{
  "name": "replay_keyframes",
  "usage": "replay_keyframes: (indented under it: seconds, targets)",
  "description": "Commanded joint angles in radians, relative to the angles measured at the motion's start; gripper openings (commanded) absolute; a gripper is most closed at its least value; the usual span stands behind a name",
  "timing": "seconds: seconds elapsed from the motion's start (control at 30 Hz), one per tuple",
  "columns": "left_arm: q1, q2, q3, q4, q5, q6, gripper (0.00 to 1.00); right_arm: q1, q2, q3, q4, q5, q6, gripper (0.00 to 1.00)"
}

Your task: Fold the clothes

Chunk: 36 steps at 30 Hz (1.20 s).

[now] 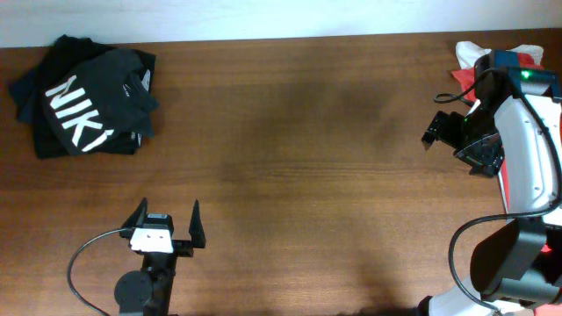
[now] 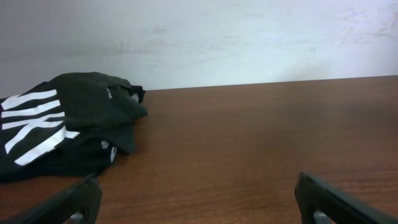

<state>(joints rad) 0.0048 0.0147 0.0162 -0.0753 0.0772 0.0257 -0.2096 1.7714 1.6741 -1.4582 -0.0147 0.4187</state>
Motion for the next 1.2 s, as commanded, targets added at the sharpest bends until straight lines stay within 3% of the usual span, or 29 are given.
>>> replay_keyframes:
  seconds: [0.0, 0.63, 0.93, 1.07, 1.17]
  targets:
    - [-0.005, -0.010, -0.008, -0.001, -0.011, -0.014, 0.99, 0.000, -0.006, 0.013, 0.000, 0.016, 0.004, 0.99]
    - [-0.005, -0.009, -0.008, -0.001, -0.011, -0.014, 0.99, 0.000, -0.004, 0.013, 0.000, 0.016, 0.004, 0.99]
    - [-0.005, -0.009, -0.008, -0.001, -0.011, -0.014, 0.99, 0.017, -0.186, 0.013, 0.016, 0.056, 0.004, 0.99]
    - [-0.005, -0.009, -0.008, -0.001, -0.011, -0.014, 0.99, 0.137, -0.323, -0.028, 0.165, 0.079, -0.024, 0.99]
    - [-0.005, -0.009, -0.008, -0.001, -0.011, -0.014, 0.99, 0.277, -0.533, -0.277, 0.428, 0.080, -0.182, 0.99]
